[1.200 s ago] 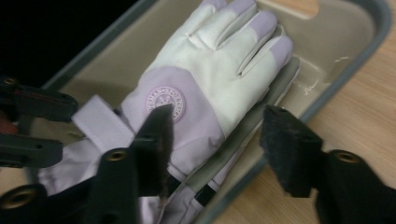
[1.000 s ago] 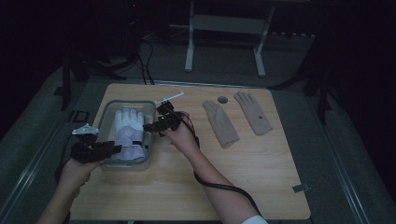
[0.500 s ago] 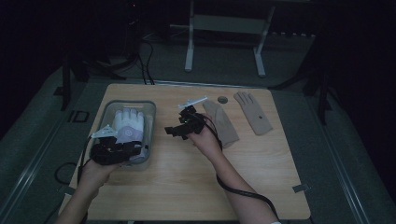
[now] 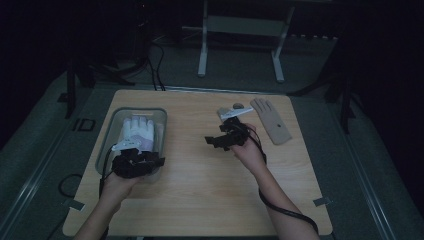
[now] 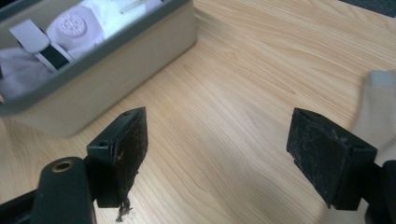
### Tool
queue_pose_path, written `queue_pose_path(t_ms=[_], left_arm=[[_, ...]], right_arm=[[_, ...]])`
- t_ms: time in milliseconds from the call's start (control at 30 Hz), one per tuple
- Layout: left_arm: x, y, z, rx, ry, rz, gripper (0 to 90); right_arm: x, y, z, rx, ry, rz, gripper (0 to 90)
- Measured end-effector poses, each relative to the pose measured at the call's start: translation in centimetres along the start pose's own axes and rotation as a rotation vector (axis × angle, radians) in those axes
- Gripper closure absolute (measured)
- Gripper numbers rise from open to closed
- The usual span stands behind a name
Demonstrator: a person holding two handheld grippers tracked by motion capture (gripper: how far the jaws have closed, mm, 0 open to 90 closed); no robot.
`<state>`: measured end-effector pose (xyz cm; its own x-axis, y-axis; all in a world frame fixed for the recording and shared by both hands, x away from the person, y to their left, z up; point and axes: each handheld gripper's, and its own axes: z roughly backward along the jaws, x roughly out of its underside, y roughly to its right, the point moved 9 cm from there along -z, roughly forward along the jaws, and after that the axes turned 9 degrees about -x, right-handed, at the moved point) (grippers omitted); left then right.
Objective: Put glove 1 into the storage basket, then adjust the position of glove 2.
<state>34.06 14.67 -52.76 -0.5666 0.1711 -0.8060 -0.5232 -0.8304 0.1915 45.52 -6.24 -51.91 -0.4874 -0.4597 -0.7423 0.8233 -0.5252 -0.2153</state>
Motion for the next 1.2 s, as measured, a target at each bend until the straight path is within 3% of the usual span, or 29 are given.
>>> queue_pose_path(t_ms=[100,133,367,567,700,833,933,1200], left_arm=[[-0.2,0.8,0.0,0.003,0.011,-0.029,59.2],[-0.2,1.0,-0.1,0.001,0.015,-0.034,59.2],[-0.6,2.7,-0.5,-0.007,0.049,-0.063,59.3],[-0.1,4.9,-1.4,0.035,0.055,-0.088,55.3],[0.9,6.6,-2.7,0.047,0.049,-0.117,52.1],[2.0,7.9,-3.9,0.067,0.052,-0.137,50.7],[2.8,8.5,-4.9,0.085,0.045,-0.148,49.7],[4.3,9.0,-6.5,0.105,0.069,-0.138,42.9]], right_arm=[[0.6,0.6,0.8,0.018,-0.001,0.009,19.7],[1.4,1.5,1.9,0.028,0.007,0.003,19.7],[3.0,3.0,3.4,0.044,0.004,-0.004,18.7],[3.6,4.0,4.3,0.046,0.023,-0.009,17.2],[3.5,5.6,5.1,0.047,0.07,-0.028,16.9],[3.5,6.6,5.3,0.07,0.079,-0.023,16.9],[3.6,7.8,5.2,0.077,0.081,-0.052,16.9],[4.5,10.3,4.0,0.087,0.058,-0.095,15.9]])
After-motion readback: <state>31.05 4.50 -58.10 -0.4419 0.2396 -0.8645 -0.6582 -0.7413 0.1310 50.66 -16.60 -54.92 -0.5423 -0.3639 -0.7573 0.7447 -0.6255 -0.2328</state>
